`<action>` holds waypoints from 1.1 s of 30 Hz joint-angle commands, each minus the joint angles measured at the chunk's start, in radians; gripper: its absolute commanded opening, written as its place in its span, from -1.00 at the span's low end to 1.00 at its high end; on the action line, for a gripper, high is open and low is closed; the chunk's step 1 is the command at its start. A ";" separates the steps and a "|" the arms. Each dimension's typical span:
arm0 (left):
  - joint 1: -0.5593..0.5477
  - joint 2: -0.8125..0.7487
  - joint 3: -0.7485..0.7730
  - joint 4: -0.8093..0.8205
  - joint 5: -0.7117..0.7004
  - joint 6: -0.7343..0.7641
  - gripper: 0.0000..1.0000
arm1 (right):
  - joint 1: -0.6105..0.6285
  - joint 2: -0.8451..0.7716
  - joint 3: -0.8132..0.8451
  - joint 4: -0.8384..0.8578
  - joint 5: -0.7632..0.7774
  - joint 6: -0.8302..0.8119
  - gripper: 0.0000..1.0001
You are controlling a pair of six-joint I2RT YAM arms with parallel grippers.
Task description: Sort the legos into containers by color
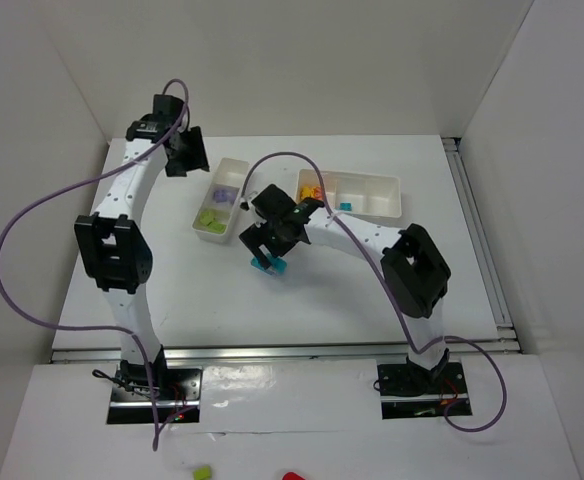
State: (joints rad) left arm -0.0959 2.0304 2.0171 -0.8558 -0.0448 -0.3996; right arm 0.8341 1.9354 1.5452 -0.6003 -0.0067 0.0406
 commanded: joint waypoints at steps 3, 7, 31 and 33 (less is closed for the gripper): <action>0.047 -0.067 -0.060 0.008 0.029 -0.019 0.38 | 0.017 0.027 -0.019 -0.026 -0.059 -0.061 0.78; 0.047 -0.078 -0.070 0.018 0.052 -0.019 0.38 | 0.017 0.017 -0.060 0.045 -0.049 -0.048 0.55; 0.117 -0.217 -0.371 0.334 1.096 0.047 0.33 | -0.266 -0.277 -0.102 0.085 -0.533 0.087 -0.40; 0.117 -0.228 -0.446 0.486 1.253 -0.031 0.39 | -0.338 -0.314 -0.126 0.123 -0.664 0.122 -0.40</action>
State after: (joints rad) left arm 0.0101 1.8477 1.6482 -0.5652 0.8497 -0.3584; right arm 0.5446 1.6894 1.4425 -0.5438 -0.4328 0.1127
